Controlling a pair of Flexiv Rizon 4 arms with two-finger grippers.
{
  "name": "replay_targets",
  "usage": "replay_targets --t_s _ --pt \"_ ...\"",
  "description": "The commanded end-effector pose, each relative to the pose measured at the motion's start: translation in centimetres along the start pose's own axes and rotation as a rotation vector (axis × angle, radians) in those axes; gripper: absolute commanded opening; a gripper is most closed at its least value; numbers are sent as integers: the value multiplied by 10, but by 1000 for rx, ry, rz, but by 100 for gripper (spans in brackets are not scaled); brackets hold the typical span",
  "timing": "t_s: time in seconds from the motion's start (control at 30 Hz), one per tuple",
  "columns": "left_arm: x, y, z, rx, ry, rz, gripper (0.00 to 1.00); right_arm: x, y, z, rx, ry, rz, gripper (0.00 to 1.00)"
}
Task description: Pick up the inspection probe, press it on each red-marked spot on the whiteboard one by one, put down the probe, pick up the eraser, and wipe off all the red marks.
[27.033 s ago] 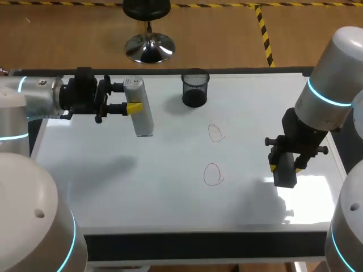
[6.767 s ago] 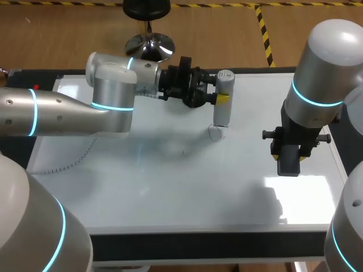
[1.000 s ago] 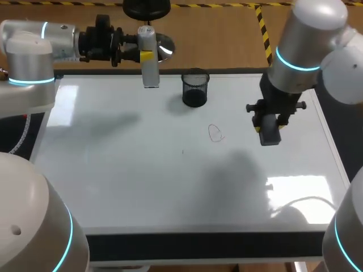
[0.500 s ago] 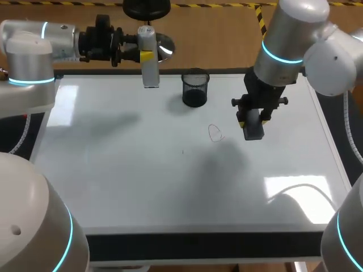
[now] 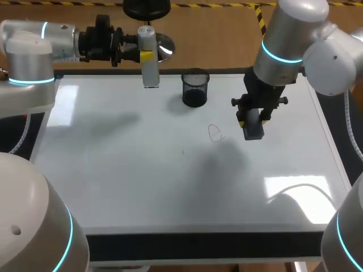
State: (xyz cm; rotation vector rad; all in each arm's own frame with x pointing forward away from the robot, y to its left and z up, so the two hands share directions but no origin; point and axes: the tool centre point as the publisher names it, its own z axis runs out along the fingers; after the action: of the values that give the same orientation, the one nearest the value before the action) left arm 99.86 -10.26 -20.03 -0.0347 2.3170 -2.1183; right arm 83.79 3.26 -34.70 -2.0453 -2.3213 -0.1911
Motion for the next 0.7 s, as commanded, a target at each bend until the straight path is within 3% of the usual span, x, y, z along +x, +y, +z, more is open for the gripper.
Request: replay_targets --t_s 0.03,0.3,0.7 --pt "-1 -1 0 -1 1 0 0 -1 0 -1 0 2 -1 0" --pt "-1 -1 0 -1 1 0 0 2 0 2 19 -7 2 0" --pt "-1 -1 0 -1 1 0 0 31 11 8 46 -42 2 0"
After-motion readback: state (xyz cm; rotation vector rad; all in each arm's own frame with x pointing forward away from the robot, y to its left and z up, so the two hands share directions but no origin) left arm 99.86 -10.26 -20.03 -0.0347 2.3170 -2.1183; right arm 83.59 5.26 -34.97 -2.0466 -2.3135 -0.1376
